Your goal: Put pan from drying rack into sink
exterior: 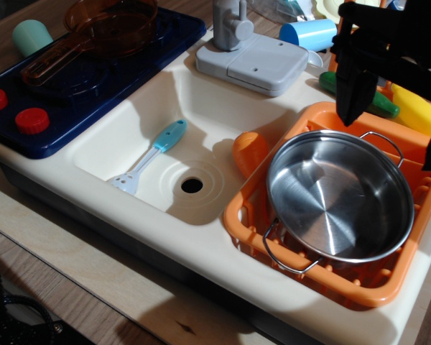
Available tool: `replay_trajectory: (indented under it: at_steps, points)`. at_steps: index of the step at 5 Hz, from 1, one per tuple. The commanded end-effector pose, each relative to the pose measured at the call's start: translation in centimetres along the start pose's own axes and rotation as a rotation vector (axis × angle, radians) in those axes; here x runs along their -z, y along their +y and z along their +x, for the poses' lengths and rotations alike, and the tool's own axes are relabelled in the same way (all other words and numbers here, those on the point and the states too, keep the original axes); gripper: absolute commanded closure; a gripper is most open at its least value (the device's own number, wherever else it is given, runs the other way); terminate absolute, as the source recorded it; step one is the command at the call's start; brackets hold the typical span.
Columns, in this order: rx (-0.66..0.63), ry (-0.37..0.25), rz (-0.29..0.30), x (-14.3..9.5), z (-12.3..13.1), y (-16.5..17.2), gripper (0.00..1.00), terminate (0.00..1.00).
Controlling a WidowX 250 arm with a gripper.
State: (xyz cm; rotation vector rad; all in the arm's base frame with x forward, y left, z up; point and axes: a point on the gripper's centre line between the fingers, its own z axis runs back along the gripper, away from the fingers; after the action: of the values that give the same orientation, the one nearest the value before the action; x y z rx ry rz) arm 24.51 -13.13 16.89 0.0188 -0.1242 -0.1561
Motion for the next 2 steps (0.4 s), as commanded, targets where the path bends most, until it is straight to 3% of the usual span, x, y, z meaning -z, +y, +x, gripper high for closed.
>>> replay_trajectory:
  at_steps: [1,2]
  points:
    - [0.0,0.0,0.0,0.0,0.0,0.0,0.0,0.0]
    - [-0.014,0.005,0.021,-0.03,-0.42,0.58,0.0,0.0]
